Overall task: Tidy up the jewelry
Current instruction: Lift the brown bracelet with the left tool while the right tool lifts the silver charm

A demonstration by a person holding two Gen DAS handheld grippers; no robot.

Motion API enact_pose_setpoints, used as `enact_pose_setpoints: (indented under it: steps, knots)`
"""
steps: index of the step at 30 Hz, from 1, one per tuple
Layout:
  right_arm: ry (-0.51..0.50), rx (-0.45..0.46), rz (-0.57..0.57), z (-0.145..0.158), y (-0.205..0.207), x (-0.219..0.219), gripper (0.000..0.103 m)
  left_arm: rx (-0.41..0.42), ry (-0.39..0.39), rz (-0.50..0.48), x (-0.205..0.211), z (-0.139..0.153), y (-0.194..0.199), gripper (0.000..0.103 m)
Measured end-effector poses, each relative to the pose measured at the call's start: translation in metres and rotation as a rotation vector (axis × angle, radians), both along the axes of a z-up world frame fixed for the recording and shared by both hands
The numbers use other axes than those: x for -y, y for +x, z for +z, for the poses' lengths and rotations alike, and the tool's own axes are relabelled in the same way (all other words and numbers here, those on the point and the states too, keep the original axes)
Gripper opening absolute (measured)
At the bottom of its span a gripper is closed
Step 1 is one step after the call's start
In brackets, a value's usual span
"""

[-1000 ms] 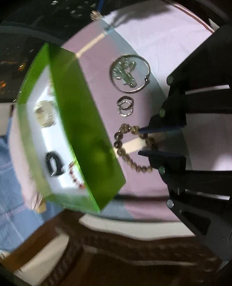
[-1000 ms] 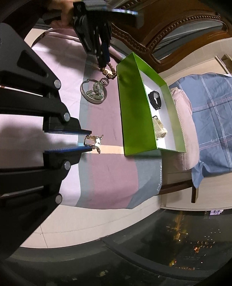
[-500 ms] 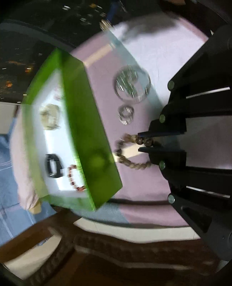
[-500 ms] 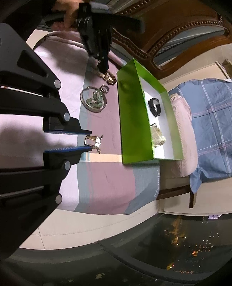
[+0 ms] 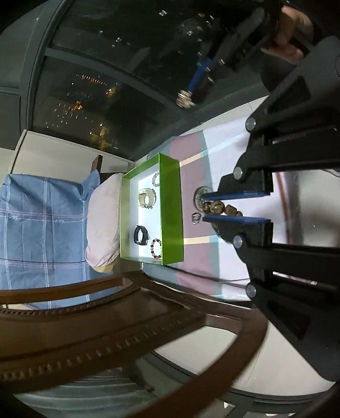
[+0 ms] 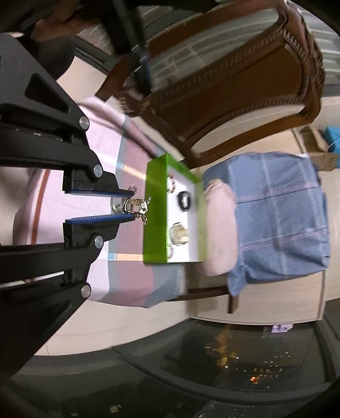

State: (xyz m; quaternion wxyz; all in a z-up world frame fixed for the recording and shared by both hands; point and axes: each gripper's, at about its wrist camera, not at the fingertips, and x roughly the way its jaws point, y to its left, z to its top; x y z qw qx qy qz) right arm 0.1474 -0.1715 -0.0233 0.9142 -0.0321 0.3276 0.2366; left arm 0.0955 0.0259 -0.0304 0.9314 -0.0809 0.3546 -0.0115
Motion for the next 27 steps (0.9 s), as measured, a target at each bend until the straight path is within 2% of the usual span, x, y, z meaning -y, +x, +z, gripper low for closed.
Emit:
enact_pose_setpoints:
  steps: [6,17,27]
  knots:
    - [0.012,0.049,0.010,0.025,-0.037,0.001,0.013,0.019,-0.016,0.000,0.006,0.005,-0.022,0.011]
    - [0.004,0.073,-0.015,0.032,-0.068,0.007,0.013,0.043,-0.014,-0.005,0.008,0.012,-0.045,0.011]
    - [0.002,0.084,-0.016,0.037,-0.079,0.008,0.013,0.048,-0.006,-0.012,0.010,0.012,-0.054,0.011]
